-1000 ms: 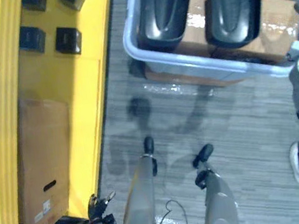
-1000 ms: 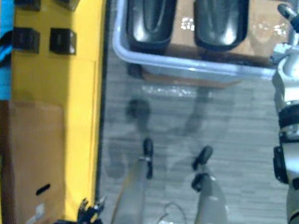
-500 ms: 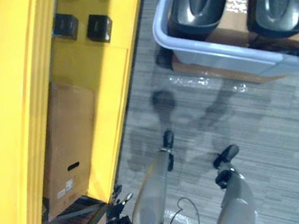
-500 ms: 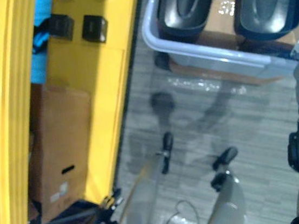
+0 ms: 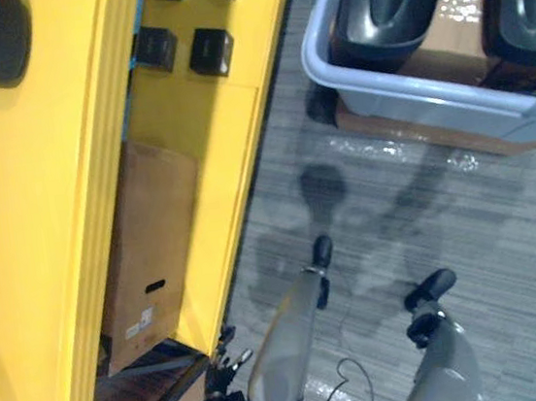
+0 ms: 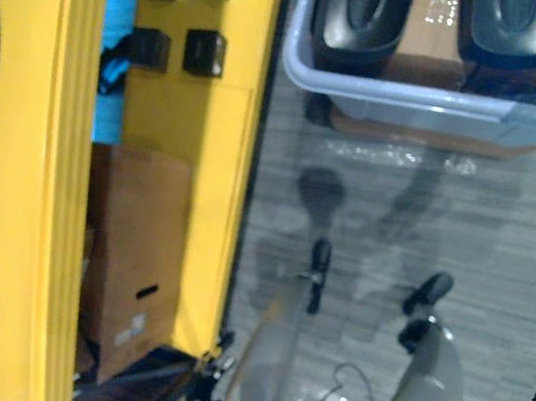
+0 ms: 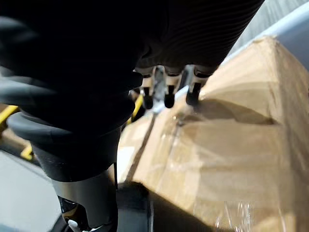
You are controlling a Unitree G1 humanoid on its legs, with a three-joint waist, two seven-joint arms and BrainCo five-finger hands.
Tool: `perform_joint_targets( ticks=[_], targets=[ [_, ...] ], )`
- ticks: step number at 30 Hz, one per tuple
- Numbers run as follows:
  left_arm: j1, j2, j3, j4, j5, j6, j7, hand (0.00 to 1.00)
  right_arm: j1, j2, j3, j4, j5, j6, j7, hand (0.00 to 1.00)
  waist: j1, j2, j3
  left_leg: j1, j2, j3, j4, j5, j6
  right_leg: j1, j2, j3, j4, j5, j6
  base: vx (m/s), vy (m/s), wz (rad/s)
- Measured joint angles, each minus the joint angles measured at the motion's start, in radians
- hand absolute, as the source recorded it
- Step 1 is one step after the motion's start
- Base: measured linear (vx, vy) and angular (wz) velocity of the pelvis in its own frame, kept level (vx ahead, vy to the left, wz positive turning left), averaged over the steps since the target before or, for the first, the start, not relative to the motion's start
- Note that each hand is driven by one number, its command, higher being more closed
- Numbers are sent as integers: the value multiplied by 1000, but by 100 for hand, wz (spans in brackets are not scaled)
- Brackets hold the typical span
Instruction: Walk over and take plastic housings, then place them on the shelf
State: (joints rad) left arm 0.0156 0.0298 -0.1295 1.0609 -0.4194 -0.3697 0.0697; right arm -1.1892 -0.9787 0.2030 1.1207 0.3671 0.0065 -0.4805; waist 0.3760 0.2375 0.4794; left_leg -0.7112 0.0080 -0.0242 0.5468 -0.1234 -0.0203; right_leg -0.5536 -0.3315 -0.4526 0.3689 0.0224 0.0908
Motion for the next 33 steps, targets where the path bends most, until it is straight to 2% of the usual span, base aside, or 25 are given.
perform_joint_targets(
  ticks=[3,4,5,8,13,16,22,23,28,30,33],
  targets=[
    [-1,0,-1,0,-7,0,-6,0,-14,-11,23,-1,0,24,35,0,0,1,-1,-13,3,-13,15,-4,-6,-6,1,-7,14,-7,-4,-22,-11,4],
    [-1,0,0,0,-7,0,-7,0,-14,-20,30,-1,1,47,55,0,2,1,-1,-15,5,-20,21,-6,-9,-5,1,-12,21,-12,-5,-39,-21,5],
    [-3,0,-2,0,-9,-1,-8,0,-16,-35,41,-1,1,77,79,100,11,1,-1,-13,7,-20,21,-7,-10,-4,1,-12,25,-16,-7,-45,-26,2],
    [-3,-2,-3,0,-13,-1,-10,0,-18,-66,73,0,1,137,152,100,22,1,-1,-6,12,-21,20,-7,-11,-2,2,-12,37,-23,-11,-36,-33,-2],
    [-3,-2,-3,0,-14,-4,-10,0,-34,-93,107,14,-15,183,239,100,23,2,-1,4,16,-23,17,-4,-15,1,3,-11,49,-33,-15,-15,-29,0],
    [-3,-6,-6,0,-15,-14,-9,0,-35,-97,113,42,-40,207,283,100,28,11,-8,21,16,-31,13,-4,-16,21,3,-17,51,-38,-14,4,-20,6],
    [-3,-10,-8,0,-44,-30,-7,0,-35,-105,114,74,-114,217,287,100,48,15,-11,32,17,-31,-1,-2,-19,32,6,-18,43,-39,-14,-1,-1,1],
    [-3,-10,-8,0,-55,-29,-7,0,-35,-104,115,74,-155,218,287,100,51,15,-11,32,17,-32,-1,0,-20,32,6,-20,40,-38,-14,0,0,0],
    [-3,-10,-6,-1,-56,-29,-7,0,-38,-100,152,74,-248,231,276,100,52,15,-11,32,17,-38,-1,0,-20,39,10,-27,32,-36,-11,0,-1,1],
    [-3,-10,-5,-1,-56,-30,-9,0,-38,-87,154,74,-304,245,256,100,51,16,-11,32,19,-45,-4,1,-22,48,16,-38,21,-35,-13,-3,-8,6],
    [-2,-9,-6,-1,-55,-46,-9,0,-39,-64,168,74,-345,267,180,100,58,16,-11,39,22,-46,-19,5,-25,56,22,-40,4,-31,-13,2,-3,1]
  ],
)
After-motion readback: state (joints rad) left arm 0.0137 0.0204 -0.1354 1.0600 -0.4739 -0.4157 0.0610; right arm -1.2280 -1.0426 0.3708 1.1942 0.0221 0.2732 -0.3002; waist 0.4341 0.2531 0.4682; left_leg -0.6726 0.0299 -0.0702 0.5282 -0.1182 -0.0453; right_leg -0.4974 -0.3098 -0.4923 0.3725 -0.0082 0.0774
